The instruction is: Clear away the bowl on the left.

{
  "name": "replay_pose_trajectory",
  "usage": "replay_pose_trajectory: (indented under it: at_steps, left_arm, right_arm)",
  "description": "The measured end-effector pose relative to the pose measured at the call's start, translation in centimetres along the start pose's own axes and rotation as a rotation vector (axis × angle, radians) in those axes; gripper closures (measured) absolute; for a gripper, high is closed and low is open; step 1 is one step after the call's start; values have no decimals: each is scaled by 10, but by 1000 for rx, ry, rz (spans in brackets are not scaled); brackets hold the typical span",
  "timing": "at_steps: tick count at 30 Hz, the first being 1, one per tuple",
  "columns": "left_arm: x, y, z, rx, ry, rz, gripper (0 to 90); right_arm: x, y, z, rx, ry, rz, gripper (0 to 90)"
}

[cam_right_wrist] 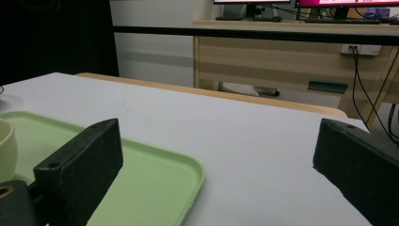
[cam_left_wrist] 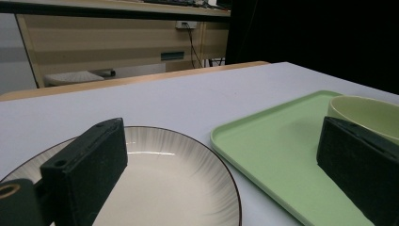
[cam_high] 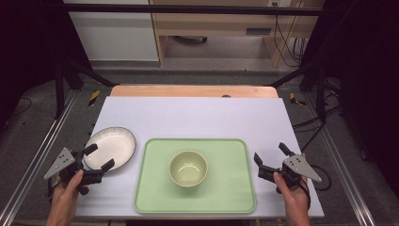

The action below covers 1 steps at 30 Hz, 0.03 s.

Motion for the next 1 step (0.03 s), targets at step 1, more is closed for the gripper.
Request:
replay_pose_trajectory:
  at_steps: [1]
  left_arm:
    - [1, 1, 0, 2, 1, -1, 23]
  right_arm:
    - [0, 0, 0, -1, 1, 1, 23]
Point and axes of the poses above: each handheld gripper's, and its own axes: y roughly forward along the jaws, z roughly out of its top, x roughly to its right, the point moved 9 cm from there along y, roughly forward along the jaws, and after that the axes turned 10 degrees about -x, right-handed, at the moved point
